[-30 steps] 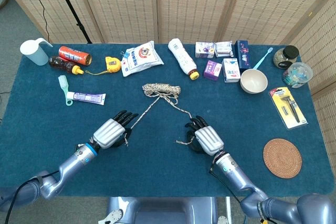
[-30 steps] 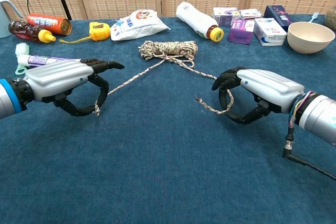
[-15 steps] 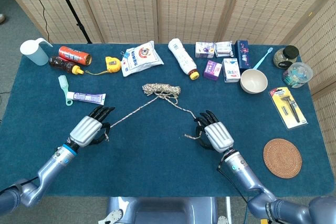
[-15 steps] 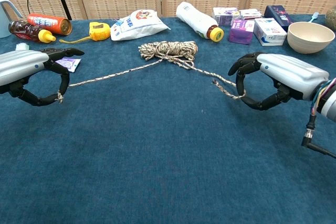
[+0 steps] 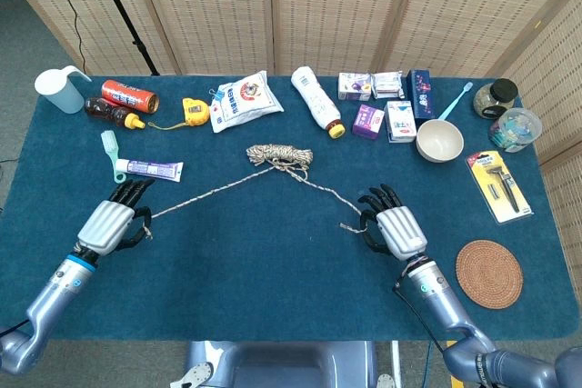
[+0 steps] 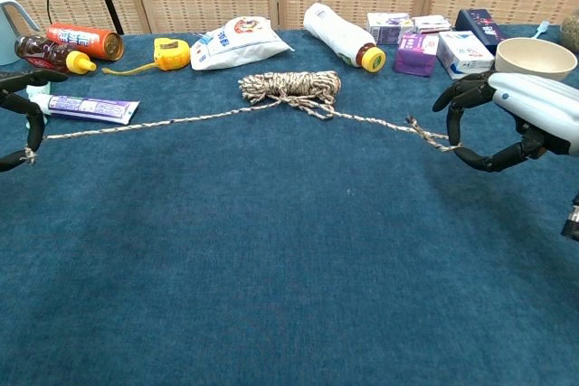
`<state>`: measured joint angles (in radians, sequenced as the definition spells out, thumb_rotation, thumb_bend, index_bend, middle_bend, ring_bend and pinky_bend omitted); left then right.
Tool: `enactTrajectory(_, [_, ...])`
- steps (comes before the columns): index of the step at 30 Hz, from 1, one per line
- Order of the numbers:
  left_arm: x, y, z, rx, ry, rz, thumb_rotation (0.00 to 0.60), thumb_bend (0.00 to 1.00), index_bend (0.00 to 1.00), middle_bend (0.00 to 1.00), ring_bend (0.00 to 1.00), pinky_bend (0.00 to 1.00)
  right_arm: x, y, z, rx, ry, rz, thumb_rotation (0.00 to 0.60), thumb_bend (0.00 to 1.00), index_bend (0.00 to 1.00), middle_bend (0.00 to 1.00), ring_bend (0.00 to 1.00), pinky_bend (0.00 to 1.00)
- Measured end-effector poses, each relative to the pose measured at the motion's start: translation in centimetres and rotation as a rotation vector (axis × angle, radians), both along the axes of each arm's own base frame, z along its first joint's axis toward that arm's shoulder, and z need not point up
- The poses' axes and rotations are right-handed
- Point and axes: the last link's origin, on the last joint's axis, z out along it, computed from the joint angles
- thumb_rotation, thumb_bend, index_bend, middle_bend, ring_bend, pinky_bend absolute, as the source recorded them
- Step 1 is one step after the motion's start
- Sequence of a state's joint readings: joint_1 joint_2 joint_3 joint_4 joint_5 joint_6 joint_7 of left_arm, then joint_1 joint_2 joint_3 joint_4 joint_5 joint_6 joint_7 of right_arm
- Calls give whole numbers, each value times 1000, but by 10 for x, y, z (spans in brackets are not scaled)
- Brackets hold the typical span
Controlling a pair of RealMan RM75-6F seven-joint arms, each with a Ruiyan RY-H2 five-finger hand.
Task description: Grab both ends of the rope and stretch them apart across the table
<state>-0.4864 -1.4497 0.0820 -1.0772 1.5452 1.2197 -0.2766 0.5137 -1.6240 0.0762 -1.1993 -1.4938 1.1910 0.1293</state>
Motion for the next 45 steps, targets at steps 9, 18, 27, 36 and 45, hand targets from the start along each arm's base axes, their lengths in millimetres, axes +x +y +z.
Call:
enactTrajectory(9, [-26, -13, 16, 34, 9, 81, 600, 498, 696, 0, 0, 0, -18, 2, 16, -43, 15, -46, 600, 457, 621, 249, 118, 0])
enactTrajectory(18, [-52, -23, 31, 77, 33, 159, 600, 498, 696, 0, 0, 0, -35, 3, 29, -87, 18, -98, 600, 457, 621, 249, 118, 0])
enactTrajectory(27, [-70, -30, 47, 118, 56, 214, 600, 498, 698, 0, 0, 0, -49, 4, 42, -131, 15, -143, 600, 458, 620, 249, 118, 0])
enactTrajectory(36, [-82, -34, 54, 133, 72, 253, 600, 498, 698, 0, 0, 0, -61, 5, 51, -159, 22, -180, 600, 457, 619, 249, 118, 0])
enactTrajectory(45, [-98, -36, 65, 159, 105, 301, 600, 498, 698, 0, 0, 0, -71, 1, 57, -184, 27, -215, 600, 457, 619, 249, 118, 0])
